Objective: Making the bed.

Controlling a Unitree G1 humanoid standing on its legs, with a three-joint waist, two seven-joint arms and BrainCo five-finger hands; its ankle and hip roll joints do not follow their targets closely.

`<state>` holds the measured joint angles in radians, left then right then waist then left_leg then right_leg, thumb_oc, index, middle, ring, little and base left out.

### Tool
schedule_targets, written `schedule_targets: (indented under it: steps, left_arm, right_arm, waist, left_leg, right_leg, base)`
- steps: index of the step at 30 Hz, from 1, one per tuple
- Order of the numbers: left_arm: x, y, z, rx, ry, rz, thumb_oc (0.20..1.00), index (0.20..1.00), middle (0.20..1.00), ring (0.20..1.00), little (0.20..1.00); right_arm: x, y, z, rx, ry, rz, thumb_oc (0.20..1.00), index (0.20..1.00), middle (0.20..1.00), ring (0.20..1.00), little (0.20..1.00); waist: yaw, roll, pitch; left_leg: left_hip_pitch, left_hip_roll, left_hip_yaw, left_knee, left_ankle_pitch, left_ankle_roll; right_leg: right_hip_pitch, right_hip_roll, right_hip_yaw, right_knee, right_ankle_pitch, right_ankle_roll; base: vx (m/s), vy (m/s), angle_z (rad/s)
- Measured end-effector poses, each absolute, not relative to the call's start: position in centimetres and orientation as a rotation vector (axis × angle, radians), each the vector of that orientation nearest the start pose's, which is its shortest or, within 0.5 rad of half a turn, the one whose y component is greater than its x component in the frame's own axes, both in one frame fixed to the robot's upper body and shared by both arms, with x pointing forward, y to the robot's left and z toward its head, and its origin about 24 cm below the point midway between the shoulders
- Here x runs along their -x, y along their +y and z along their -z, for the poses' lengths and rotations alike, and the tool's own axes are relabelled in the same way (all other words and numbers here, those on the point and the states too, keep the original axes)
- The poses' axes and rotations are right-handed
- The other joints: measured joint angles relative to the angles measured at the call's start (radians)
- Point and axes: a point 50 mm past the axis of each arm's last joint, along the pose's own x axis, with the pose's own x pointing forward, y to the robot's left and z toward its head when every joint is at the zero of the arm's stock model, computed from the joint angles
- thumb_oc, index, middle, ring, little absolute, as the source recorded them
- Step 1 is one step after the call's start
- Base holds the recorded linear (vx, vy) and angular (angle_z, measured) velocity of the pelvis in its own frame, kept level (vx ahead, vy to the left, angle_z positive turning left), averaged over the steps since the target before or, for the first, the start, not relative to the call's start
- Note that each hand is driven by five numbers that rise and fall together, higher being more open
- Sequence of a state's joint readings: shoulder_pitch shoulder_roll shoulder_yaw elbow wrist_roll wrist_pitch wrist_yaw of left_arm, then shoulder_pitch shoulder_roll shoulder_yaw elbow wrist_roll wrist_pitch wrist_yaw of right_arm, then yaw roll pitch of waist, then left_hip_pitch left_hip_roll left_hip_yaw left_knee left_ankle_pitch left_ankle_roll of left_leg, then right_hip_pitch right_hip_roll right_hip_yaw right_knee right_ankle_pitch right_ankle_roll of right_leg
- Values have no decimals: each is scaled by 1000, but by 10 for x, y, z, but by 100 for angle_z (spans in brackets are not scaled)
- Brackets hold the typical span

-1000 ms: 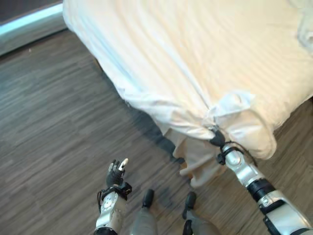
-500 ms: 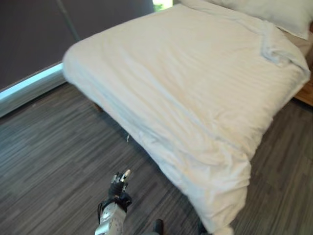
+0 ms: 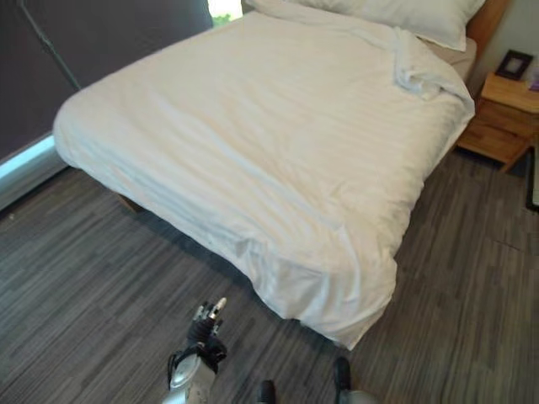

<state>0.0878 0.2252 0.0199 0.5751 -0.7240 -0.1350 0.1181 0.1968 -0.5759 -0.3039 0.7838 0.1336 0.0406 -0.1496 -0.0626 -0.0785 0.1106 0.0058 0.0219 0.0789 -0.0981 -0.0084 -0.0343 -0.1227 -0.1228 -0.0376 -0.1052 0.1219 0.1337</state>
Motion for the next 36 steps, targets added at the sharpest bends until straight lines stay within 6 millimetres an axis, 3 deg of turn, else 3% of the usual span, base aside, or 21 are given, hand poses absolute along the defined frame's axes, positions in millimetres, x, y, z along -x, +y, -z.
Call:
schedule_targets:
  steps: [4,10,13,17,18,21,27,31,36]
  left_arm:
    - [-191,234,76,462,433,-486,1000,1000,1000,1000,1000]
    - [-188,228,78,495,433,-507,1000,1000,1000,1000,1000]
    - [-191,222,77,466,430,-473,1000,1000,1000,1000,1000]
    - [-191,224,71,456,400,-463,1000,1000,1000,1000,1000]
    - [-189,223,70,456,396,-462,1000,1000,1000,1000,1000]
    - [-190,222,66,436,379,-446,1000,1000,1000,1000,1000]
    - [-199,216,55,440,322,-407,1000,1000,1000,1000,1000]
    - [-206,214,50,442,296,-391,1000,1000,1000,1000,1000]
    - [-207,208,51,442,305,-366,1000,1000,1000,1000,1000]
  right_arm:
    - [-168,-375,4,409,438,690,1000,1000,1000,1000,1000]
    - [-208,-320,-6,324,255,532,1000,1000,1000,1000,1000]
    - [-227,-283,-21,179,99,411,1000,1000,1000,1000,1000]
    - [-234,-247,-21,-131,1,330,1000,1000,1000,1000,1000]
    - [-234,-235,-15,-223,10,295,1000,1000,1000,1000,1000]
    - [-223,-227,3,-397,63,309,1000,1000,1000,1000,1000]
    - [-192,-231,30,-454,174,364,1000,1000,1000,1000,1000]
    - [-195,-235,27,-408,172,331,1000,1000,1000,1000,1000]
    - [-206,-223,22,-354,185,221,1000,1000,1000,1000,1000]
  waist:
    - [-9,0,7]
    - [24,13,21]
    - [39,29,35]
    - [46,42,40]
    - [46,46,40]
    - [45,51,40]
    - [33,71,39]
    - [32,73,37]
    - [34,72,36]
  left_leg:
    - [8,-1,4,0,0,0]
    - [18,0,10,5,3,-7]
    - [34,-1,3,5,3,-6]
    - [34,-1,-8,2,1,-3]
    - [35,-1,-8,2,0,-1]
    - [39,-2,-7,5,1,-3]
    - [67,0,-5,0,-5,-5]
    - [68,3,-5,0,-6,-6]
    - [66,4,-3,0,-6,-6]
  right_leg:
    - [6,0,6,0,2,-1]
    - [16,1,6,3,8,-7]
    - [35,-2,1,1,6,-7]
    - [41,-4,-13,1,-5,0]
    - [42,-4,-13,2,-5,0]
    - [44,-5,-13,2,-4,0]
    - [70,-5,-9,2,-12,-2]
    - [71,-5,-8,2,-12,-4]
    - [69,-3,-7,2,-11,-6]
  base:
    - [-3,2,-2]
    - [-10,-2,-2]
    - [-7,3,6]
    - [-1,1,12]
    - [0,0,0]
    - [7,6,-1]
    - [12,5,-4]
    - [0,0,0]
    - [0,0,0]
